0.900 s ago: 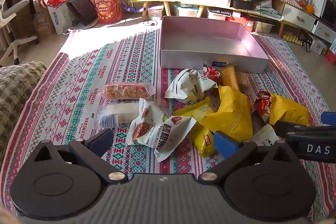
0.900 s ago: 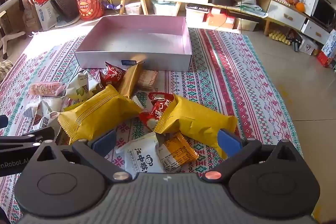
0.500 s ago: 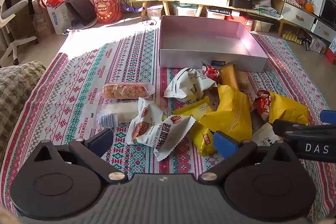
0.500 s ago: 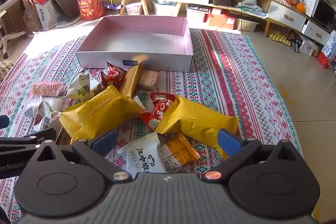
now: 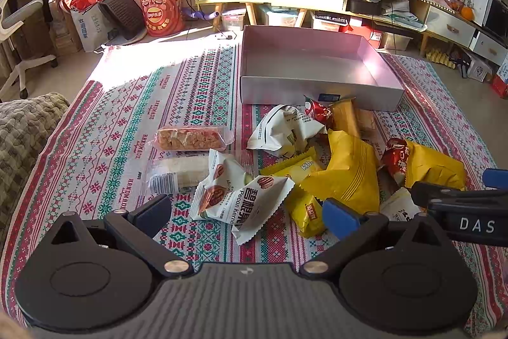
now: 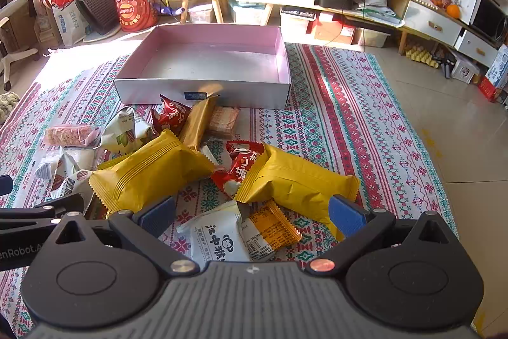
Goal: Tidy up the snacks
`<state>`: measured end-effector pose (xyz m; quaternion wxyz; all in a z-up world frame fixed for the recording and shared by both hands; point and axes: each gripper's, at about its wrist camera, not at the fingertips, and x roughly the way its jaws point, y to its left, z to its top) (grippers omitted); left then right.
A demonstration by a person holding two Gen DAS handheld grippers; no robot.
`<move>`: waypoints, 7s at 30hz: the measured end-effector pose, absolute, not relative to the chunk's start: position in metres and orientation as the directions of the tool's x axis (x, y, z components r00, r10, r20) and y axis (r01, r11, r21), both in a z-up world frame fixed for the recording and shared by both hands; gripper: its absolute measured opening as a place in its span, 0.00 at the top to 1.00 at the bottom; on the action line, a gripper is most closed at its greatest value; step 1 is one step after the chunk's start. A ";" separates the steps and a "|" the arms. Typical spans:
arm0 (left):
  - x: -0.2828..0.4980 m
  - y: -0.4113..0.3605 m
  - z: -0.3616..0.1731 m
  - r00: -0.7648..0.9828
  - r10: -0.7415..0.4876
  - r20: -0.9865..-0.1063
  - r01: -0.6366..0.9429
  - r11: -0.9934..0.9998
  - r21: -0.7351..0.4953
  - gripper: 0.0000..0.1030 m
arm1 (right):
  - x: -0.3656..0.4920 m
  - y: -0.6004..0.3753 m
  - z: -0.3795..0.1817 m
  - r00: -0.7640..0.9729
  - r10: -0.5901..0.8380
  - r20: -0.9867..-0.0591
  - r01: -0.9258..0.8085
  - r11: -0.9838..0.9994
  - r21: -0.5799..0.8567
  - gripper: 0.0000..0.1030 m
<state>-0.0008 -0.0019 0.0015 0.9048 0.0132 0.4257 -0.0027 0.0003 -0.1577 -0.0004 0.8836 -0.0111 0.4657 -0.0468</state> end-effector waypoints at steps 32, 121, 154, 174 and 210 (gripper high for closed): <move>-0.001 -0.002 0.001 0.637 0.006 -0.771 0.015 1.000 0.020 0.00 | 0.000 -0.158 -0.001 0.563 -0.091 -0.822 0.072 0.996 -0.061 0.01; 0.065 -0.047 -0.019 0.499 -0.305 -0.811 0.402 0.911 -0.095 0.53 | 0.086 -0.194 -0.054 0.203 0.003 -0.979 -0.280 0.958 -0.056 0.60; 0.089 -0.020 0.028 0.613 -0.346 -0.710 0.293 0.934 -0.203 0.56 | 0.098 -0.199 0.021 0.402 0.153 -0.903 -0.151 0.984 0.099 0.66; 0.180 -0.027 0.016 0.704 -0.252 -0.664 0.153 0.967 -0.205 0.56 | 0.166 -0.209 0.011 0.566 0.129 -0.815 0.002 0.988 0.157 0.67; 0.186 -0.033 0.001 0.692 -0.228 -0.685 0.242 0.967 -0.077 0.14 | 0.190 -0.185 0.006 0.595 0.055 -0.802 -0.004 0.998 0.065 0.17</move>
